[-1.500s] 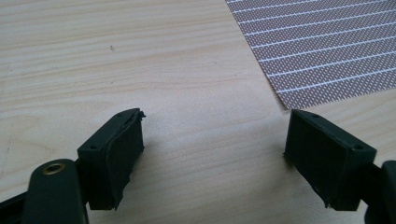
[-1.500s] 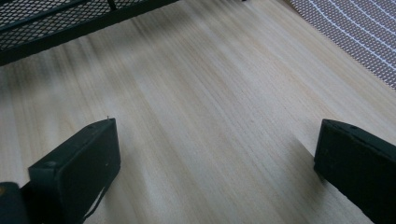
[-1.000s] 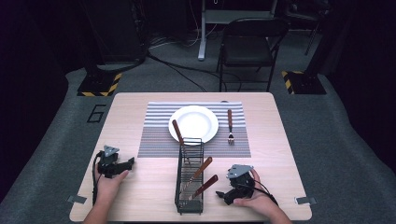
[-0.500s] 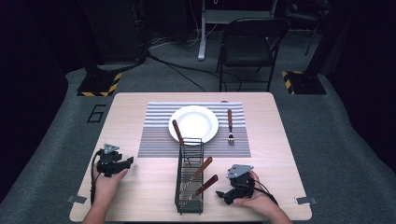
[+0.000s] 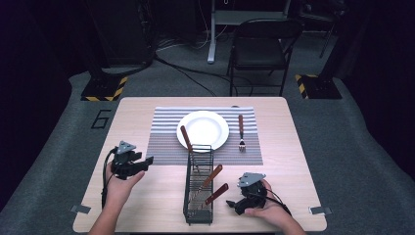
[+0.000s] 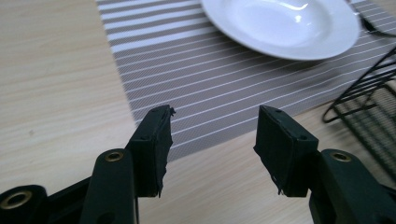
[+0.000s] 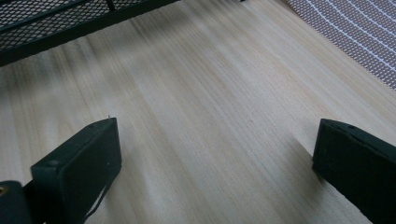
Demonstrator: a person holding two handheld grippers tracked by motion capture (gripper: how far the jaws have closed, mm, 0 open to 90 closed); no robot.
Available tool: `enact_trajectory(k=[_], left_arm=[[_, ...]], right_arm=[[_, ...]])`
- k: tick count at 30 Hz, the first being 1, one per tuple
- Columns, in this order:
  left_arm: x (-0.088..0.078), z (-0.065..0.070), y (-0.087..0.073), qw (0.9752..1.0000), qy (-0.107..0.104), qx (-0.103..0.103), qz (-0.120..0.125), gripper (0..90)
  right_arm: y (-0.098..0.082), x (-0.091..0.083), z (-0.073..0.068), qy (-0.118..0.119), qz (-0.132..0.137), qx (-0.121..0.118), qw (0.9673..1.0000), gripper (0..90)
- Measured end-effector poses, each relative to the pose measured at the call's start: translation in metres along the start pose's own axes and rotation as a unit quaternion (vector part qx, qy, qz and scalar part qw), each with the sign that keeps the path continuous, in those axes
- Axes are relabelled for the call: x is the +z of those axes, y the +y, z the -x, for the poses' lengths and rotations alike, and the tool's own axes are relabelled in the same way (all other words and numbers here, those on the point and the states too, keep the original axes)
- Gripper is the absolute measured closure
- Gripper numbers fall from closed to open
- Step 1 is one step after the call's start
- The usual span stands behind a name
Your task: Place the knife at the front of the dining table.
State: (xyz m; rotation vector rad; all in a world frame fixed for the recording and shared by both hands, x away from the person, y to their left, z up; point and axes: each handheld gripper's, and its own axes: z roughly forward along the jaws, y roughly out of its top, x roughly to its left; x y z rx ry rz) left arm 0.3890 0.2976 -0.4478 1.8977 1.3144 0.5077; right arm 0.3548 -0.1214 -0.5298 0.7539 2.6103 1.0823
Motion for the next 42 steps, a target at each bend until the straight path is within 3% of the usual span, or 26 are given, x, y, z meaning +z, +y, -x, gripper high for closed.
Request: enact_trajectory(k=[3,6,7,18,22,39,42], left_arm=[[-0.001,0.015,0.012,0.9997,-0.022,0.011,0.007,47.1],[-0.001,0.021,0.018,0.9994,-0.033,0.011,0.008,51.3],[0.002,0.026,0.023,0.9990,-0.044,0.006,0.006,51.8],[0.002,0.046,0.040,0.9967,-0.073,0.029,0.017,52.1],[0.001,0.061,0.049,0.9935,-0.104,0.042,0.023,54.0],[0.015,0.092,0.059,0.9876,-0.144,0.051,0.034,54.9],[0.019,0.095,0.058,0.9877,-0.143,0.051,0.036,58.4]], right_arm=[[0.000,0.000,0.000,0.000,0.000,0.000,1.0000,0.5],[0.000,0.000,0.000,0.000,0.000,0.001,1.0000,0.5],[0.000,0.000,0.000,0.000,0.000,0.000,1.0000,0.5],[0.000,0.000,0.000,0.000,0.000,0.001,1.0000,0.5],[0.000,0.000,-0.001,0.000,-0.001,0.003,1.0000,0.5],[0.000,0.000,-0.001,0.001,-0.001,0.000,1.0000,0.4],[0.000,0.000,-0.001,0.002,-0.001,0.000,1.0000,0.4]])
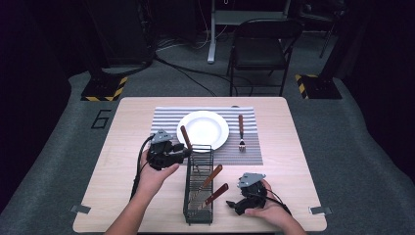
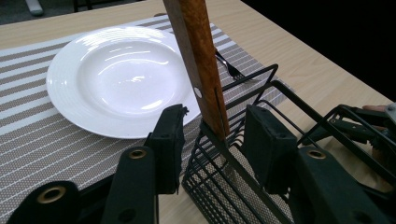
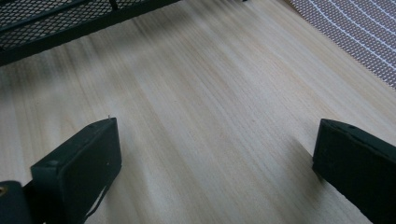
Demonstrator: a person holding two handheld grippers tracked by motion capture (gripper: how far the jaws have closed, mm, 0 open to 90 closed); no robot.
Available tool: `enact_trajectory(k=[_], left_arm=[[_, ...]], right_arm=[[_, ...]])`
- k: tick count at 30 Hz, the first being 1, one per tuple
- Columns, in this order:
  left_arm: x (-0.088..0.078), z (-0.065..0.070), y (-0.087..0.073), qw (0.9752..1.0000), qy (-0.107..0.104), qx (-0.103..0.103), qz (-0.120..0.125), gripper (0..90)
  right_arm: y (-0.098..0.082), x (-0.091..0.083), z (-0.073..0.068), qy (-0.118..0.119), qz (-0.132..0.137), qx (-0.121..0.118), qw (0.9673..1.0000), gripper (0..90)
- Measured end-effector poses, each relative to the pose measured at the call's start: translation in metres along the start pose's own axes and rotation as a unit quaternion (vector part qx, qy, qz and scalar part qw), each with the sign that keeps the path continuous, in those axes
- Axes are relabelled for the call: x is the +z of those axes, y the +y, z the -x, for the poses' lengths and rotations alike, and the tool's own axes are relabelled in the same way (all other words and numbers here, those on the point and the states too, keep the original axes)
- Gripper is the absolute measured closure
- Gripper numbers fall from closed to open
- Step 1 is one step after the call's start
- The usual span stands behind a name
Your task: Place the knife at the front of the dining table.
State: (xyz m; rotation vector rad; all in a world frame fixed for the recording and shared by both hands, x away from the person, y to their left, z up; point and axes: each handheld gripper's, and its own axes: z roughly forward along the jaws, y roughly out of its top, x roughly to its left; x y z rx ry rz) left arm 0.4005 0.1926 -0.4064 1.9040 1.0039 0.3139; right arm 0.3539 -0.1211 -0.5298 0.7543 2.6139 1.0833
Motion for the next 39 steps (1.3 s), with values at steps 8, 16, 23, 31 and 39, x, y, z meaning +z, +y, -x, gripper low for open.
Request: enact_trajectory(k=[8,16,23,31,39], left_arm=[[0.012,0.000,-0.003,1.0000,0.002,-0.007,0.005,65.5],[0.018,0.005,-0.008,0.9996,0.020,-0.005,0.018,72.4],[0.018,0.007,-0.009,0.9994,0.025,-0.004,0.023,72.8],[0.017,0.007,-0.009,0.9994,0.026,-0.006,0.022,72.6],[0.011,0.008,-0.009,0.9990,0.027,-0.005,0.036,72.8]], right_arm=[[0.000,0.000,0.000,0.000,-0.001,-0.001,1.0000,0.5],[0.000,0.000,0.000,0.003,0.000,-0.002,1.0000,0.4],[0.000,0.000,0.000,0.003,0.000,-0.003,1.0000,0.4],[0.000,0.000,0.001,0.004,0.000,-0.003,1.0000,0.4],[0.000,0.000,0.001,0.004,0.000,-0.004,1.0000,0.4]])
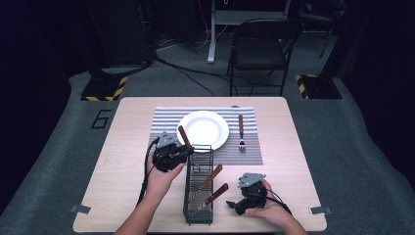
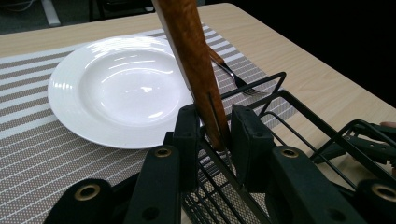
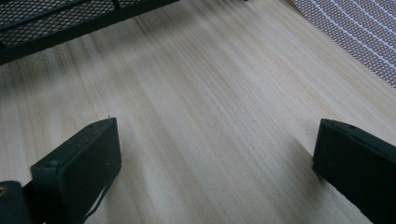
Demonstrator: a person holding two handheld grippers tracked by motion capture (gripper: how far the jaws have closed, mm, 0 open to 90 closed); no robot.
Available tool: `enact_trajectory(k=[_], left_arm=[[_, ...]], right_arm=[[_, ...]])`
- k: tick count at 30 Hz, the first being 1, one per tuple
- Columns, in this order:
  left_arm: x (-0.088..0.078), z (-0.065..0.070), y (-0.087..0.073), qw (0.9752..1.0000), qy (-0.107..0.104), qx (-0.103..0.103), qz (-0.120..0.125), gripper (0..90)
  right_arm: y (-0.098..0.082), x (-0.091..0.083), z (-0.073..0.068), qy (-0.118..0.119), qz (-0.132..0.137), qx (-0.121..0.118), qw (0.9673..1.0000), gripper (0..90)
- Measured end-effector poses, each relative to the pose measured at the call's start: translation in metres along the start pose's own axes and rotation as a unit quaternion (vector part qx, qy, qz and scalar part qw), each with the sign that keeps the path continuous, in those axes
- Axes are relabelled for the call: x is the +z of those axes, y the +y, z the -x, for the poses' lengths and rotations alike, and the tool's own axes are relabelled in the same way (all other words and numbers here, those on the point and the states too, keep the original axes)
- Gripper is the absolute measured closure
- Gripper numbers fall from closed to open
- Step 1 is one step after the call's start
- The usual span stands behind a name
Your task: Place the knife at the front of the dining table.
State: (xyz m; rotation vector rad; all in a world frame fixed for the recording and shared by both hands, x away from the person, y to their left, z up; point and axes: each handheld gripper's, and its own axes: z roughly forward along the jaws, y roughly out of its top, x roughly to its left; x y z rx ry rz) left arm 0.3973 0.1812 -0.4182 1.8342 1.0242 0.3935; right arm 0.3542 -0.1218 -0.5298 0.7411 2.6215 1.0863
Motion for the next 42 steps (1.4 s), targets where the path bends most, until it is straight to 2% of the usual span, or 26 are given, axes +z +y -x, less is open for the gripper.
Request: enact_trajectory(k=[6,8,17,29,35,37,38,39,41,42], left_arm=[[-0.007,0.002,-0.002,0.9999,-0.002,0.005,0.012,76.1],[-0.007,0.002,-0.002,0.9999,-0.007,0.006,0.012,79.0],[-0.011,0.002,0.001,0.9997,-0.020,0.011,0.010,80.1],[-0.024,0.009,0.024,0.9994,-0.027,0.023,-0.001,80.1],[-0.034,0.010,0.038,0.9991,-0.021,0.037,-0.006,80.1],[-0.036,0.010,0.041,0.9991,-0.021,0.035,-0.007,80.1],[-0.043,0.009,0.048,0.9990,-0.021,0.038,-0.005,80.1],[-0.043,0.009,0.048,0.9990,-0.021,0.038,-0.005,80.1],[-0.052,0.009,0.057,0.9990,-0.030,0.031,-0.001,80.1],[-0.055,0.009,0.059,0.9989,-0.031,0.036,-0.001,80.1]], right_arm=[[0.000,0.000,0.000,0.000,0.000,0.000,1.0000,0.4],[0.000,0.000,0.000,0.000,0.000,0.000,1.0000,0.4],[0.000,0.000,0.000,0.000,0.000,0.000,1.0000,0.4],[0.000,0.000,0.000,0.000,0.000,0.000,1.0000,0.4],[0.000,0.000,0.000,0.000,0.000,0.000,1.0000,0.4],[0.000,0.000,0.000,0.000,0.000,0.000,1.0000,0.4],[0.000,0.000,0.000,0.000,0.000,0.000,1.0000,0.4],[0.000,0.000,0.000,0.000,0.000,0.000,1.0000,0.4],[0.000,0.000,0.000,0.000,0.000,0.000,1.0000,0.4],[0.000,0.000,0.000,0.000,0.000,0.000,1.0000,0.4]])
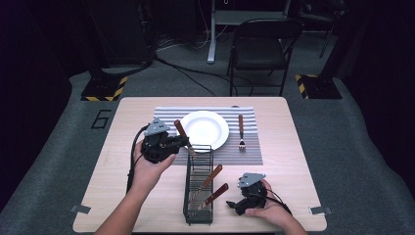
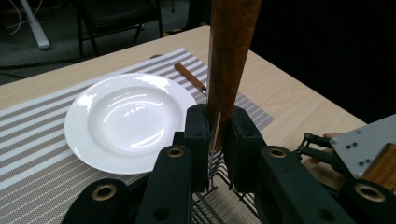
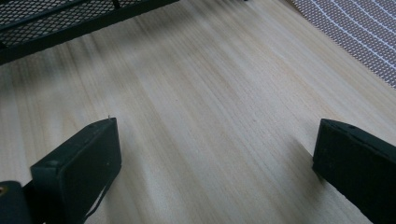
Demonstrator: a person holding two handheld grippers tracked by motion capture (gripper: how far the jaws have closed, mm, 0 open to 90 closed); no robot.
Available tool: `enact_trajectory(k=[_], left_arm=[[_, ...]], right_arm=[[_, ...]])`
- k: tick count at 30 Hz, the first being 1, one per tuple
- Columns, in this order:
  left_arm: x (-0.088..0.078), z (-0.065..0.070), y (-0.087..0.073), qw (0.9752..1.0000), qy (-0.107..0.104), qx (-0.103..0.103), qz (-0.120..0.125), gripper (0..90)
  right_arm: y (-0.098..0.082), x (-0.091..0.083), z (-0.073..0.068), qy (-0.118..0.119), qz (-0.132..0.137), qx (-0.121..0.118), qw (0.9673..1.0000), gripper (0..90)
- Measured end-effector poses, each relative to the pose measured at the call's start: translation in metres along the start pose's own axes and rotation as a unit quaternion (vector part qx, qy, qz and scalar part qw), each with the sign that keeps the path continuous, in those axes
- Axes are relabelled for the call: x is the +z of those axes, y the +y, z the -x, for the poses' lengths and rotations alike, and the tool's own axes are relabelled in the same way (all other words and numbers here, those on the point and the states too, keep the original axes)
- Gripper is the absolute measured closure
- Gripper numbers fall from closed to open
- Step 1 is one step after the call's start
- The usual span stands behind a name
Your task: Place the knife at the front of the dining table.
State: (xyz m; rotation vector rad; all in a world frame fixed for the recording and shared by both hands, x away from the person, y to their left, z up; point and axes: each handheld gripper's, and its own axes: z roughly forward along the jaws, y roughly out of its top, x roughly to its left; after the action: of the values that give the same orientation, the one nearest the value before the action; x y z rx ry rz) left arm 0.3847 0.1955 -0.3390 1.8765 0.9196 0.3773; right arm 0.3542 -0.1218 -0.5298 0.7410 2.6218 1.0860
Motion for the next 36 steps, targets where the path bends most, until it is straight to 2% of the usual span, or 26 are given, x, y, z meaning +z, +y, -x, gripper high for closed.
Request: enact_trajectory(k=[9,14,21,24,25,26,30,33,36], left_arm=[[-0.026,-0.001,0.027,0.9996,0.015,0.026,0.002,80.1],[-0.032,-0.010,0.028,0.9995,0.025,0.018,0.004,80.1],[-0.031,-0.022,0.021,0.9991,0.041,0.008,0.000,80.1],[-0.028,-0.037,0.013,0.9986,0.051,-0.007,-0.007,80.1],[-0.028,-0.037,0.013,0.9986,0.051,-0.007,-0.007,80.1],[-0.024,-0.045,0.007,0.9983,0.055,-0.019,-0.005,80.1],[-0.020,-0.056,-0.002,0.9972,0.068,-0.029,-0.010,80.1],[-0.015,-0.067,-0.013,0.9957,0.079,-0.046,-0.011,80.1],[-0.012,-0.074,-0.020,0.9946,0.089,-0.051,-0.017,80.1]], right_arm=[[0.000,0.000,0.000,0.000,0.000,0.000,1.0000,0.4],[0.000,0.000,0.000,0.000,0.000,0.000,1.0000,0.4],[0.000,0.000,0.000,0.000,0.000,0.000,1.0000,0.4],[0.000,0.000,0.000,0.000,0.000,0.000,1.0000,0.4],[0.000,0.000,0.000,0.000,0.000,0.000,1.0000,0.4],[0.000,0.000,0.000,0.000,0.000,0.000,1.0000,0.4],[0.000,0.000,0.000,0.000,0.000,0.000,1.0000,0.4],[0.000,0.000,0.000,0.000,0.000,0.000,1.0000,0.4],[0.000,0.000,0.000,0.000,0.000,0.000,1.0000,0.4]])
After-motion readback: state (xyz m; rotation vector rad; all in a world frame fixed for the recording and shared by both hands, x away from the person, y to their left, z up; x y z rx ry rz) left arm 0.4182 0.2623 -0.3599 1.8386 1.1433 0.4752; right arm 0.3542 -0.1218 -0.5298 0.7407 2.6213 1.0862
